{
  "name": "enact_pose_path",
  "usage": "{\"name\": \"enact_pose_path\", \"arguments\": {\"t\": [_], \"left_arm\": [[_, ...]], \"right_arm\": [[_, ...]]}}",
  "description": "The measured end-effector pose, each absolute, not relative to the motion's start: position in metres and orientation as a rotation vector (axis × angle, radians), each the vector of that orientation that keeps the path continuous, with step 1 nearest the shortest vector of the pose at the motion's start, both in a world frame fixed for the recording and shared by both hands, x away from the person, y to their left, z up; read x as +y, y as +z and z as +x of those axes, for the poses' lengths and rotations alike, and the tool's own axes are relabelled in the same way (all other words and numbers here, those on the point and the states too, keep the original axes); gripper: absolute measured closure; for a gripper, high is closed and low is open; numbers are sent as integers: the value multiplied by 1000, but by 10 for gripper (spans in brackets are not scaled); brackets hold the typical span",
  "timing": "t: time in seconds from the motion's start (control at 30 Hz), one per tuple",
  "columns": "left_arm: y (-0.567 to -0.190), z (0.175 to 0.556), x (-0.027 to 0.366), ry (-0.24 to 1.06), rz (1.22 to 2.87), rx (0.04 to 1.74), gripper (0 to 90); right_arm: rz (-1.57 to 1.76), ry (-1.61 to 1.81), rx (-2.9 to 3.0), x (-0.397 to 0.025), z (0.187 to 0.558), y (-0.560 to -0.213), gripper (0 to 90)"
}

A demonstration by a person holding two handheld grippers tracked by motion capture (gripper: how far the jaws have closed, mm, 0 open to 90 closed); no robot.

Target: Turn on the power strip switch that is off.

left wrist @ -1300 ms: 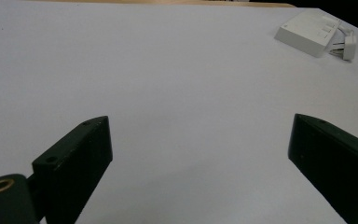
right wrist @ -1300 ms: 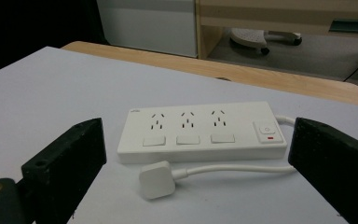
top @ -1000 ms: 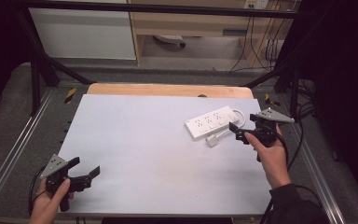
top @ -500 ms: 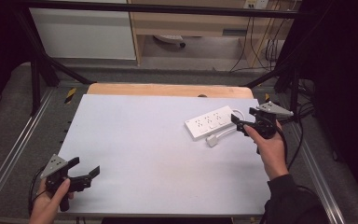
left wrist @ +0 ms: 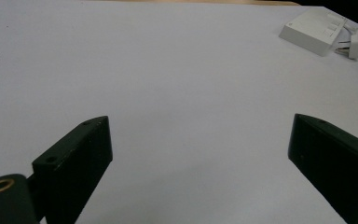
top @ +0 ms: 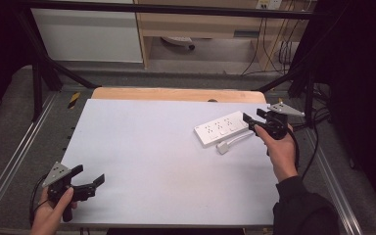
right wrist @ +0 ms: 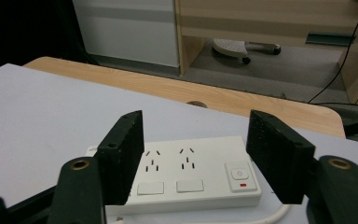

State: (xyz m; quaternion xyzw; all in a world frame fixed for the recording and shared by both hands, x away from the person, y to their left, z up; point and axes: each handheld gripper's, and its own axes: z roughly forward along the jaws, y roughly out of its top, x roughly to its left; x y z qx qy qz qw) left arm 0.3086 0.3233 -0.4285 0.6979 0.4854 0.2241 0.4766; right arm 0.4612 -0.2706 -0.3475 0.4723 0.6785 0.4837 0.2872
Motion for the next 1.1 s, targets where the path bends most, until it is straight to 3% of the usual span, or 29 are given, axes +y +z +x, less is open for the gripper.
{"name": "enact_pose_path", "arguments": {"t": [1.1], "left_arm": [[-429,309,324,543,1708,1190,61]], "right_arm": [[1235,1311,1798,-258,484,-358,729]]}}
